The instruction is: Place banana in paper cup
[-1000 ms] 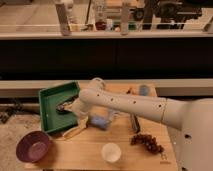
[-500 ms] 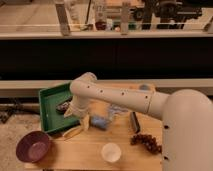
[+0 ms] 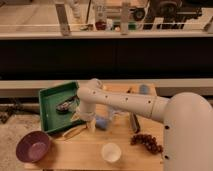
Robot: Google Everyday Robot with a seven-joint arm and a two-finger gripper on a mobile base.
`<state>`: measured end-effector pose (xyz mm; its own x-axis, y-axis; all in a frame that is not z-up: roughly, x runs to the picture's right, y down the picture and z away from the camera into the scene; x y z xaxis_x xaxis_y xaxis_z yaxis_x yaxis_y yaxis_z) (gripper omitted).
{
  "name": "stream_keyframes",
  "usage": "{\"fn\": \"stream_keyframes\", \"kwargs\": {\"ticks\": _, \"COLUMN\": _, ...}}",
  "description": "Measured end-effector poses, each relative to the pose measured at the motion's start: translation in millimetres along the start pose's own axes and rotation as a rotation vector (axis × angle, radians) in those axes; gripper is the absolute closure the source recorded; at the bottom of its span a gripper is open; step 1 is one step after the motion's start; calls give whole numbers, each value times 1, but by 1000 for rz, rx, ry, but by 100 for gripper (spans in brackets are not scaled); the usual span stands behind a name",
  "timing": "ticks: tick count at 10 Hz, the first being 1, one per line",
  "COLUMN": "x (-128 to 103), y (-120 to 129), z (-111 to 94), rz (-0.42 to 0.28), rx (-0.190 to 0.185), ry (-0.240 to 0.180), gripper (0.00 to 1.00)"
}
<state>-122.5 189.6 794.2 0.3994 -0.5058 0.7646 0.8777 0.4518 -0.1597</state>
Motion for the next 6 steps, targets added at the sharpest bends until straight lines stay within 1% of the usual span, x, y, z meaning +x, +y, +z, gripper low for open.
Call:
{"fn": "stream_keyframes", "kwargs": {"ticks": 1, "x": -1, "y": 2, "z": -4, "rz": -9, "rx": 14, "ry": -6, "gripper": 20}}
{"fn": "stream_keyframes", "kwargs": {"ticks": 2, "x": -3, "y": 6, "z": -10, "rz": -20, "rx": 20, "ry": -25, "gripper": 20}}
{"fn": "stream_keyframes", "kwargs": {"ticks": 3, "x": -6, "y": 8, "z": -11, "rz": -51, "rx": 26, "ry": -71, "gripper": 20}}
{"fn": "stream_keyframes", "kwargs": {"ticks": 4, "x": -7, "y": 11, "z": -11, "rz": -74, "rx": 53, "ry": -105, "gripper": 20}}
{"fn": "stream_keyframes", "kwargs": {"ticks": 5, "x": -7, "y": 14, "z": -12, "rz": -95, "rx": 88, "ry": -137, "gripper": 20}}
{"fn": "stream_keyframes", "kwargs": {"ticks": 6, "x": -9, "y": 15, "z": -11, "rz": -121, "rx": 93, "ry": -151, "gripper": 20}}
